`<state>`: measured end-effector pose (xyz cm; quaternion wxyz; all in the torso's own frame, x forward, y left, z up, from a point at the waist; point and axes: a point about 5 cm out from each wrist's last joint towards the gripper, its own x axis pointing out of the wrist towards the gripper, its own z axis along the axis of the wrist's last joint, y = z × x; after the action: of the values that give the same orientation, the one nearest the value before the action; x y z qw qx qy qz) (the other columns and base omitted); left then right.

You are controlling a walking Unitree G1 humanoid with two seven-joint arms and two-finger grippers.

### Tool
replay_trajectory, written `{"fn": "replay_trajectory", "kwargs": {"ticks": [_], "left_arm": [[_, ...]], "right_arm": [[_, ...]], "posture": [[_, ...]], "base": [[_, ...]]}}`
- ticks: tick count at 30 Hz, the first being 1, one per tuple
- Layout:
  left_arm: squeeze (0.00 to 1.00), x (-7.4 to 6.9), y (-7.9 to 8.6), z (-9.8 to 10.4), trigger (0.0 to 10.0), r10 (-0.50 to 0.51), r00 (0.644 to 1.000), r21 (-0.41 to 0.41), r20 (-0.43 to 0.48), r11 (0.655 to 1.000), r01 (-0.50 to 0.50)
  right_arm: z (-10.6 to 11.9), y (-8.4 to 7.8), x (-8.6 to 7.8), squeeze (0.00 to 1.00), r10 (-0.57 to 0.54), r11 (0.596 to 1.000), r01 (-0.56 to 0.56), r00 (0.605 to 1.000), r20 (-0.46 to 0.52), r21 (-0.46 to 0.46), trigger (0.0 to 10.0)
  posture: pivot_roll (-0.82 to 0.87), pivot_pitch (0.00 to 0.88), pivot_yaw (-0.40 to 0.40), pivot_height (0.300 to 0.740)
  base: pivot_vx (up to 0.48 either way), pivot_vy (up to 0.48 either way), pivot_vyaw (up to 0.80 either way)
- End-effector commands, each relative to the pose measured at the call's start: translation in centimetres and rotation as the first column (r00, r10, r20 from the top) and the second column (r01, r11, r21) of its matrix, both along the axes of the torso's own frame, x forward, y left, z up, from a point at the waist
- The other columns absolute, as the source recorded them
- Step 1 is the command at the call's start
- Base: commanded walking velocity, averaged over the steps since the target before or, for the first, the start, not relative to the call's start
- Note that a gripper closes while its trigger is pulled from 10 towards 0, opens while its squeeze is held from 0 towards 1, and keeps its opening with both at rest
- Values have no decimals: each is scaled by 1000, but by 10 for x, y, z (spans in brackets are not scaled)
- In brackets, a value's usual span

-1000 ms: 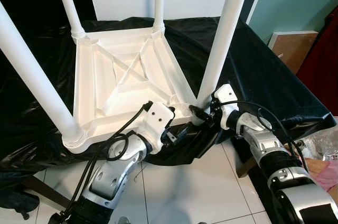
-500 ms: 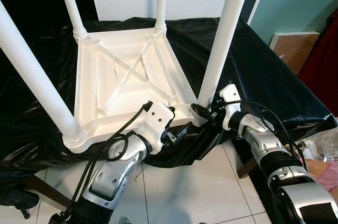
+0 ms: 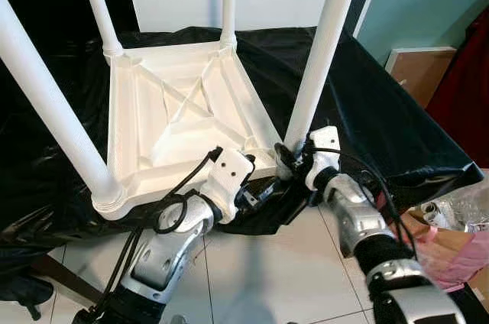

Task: Building children table

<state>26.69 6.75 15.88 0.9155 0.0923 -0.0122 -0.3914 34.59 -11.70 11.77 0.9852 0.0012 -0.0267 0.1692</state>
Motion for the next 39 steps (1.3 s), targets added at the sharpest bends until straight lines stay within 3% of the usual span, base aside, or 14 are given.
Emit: {"fn": "replay_trajectory", "kwargs": {"ticks": [1,2,5,9,21,22,23,29,35,36,37,39], "left_arm": [[0,-1,-3,-3,10000,-29,1000,10,-4,1000,29],[0,-1,-3,-3,10000,-29,1000,10,-4,1000,29],[0,-2,-6,-4,10000,-38,999,7,-6,999,38],[0,-2,-7,-4,10000,-42,999,6,-8,999,42],[0,-3,-7,-5,10000,-48,999,8,-12,999,48],[0,-3,-6,-5,10000,-47,999,8,-13,999,48],[0,-3,-6,-5,10000,-48,999,8,-13,999,48],[0,-2,-6,-5,10000,-50,999,11,-12,999,50],[0,-4,-4,-5,10000,-49,999,10,-12,999,49],[0,-4,-4,-5,10000,-48,999,11,-13,999,48],[0,-4,-3,-5,10000,-47,999,11,-13,999,47],[0,-4,-3,-5,10000,-47,999,10,-13,999,47]], "right_arm": [[-20,-7,-6,0,-103,995,102,991,-91,-10,10000],[-20,-7,-6,0,-103,995,102,991,-91,-10,10000],[-27,5,-10,0,-276,953,292,947,-161,79,10000],[-24,16,-12,0,-249,958,267,956,-155,107,10000],[-16,23,-18,0,-186,977,193,980,-73,96,10000],[-13,22,-18,918,-166,980,171,984,-57,105,10000],[-10,22,-19,1000,-141,983,144,989,-32,114,10000],[0,10,-23,1000,-48,986,43,998,27,161,10000],[3,-11,-28,1000,134,985,-138,990,51,101,10000],[3,-15,-28,925,167,982,-170,985,45,87,10000],[2,-19,-26,0,203,977,-204,979,36,60,10000],[1,-21,-25,0,224,973,-225,974,30,43,10000]], "posture": [[30,48,-80,740],[30,48,-80,740],[27,42,-77,740],[24,42,-74,740],[28,45,-71,740],[26,47,-70,740],[22,48,-68,740],[20,48,-67,740],[18,58,-68,740],[17,62,-69,740],[18,64,-69,740],[19,65,-70,740]], "base": [[0,0,0],[0,0,0],[0,0,0],[0,0,0],[0,0,0],[0,0,0],[0,0,0],[0,0,0],[0,0,0],[0,0,0],[0,0,0],[0,0,0]]}}
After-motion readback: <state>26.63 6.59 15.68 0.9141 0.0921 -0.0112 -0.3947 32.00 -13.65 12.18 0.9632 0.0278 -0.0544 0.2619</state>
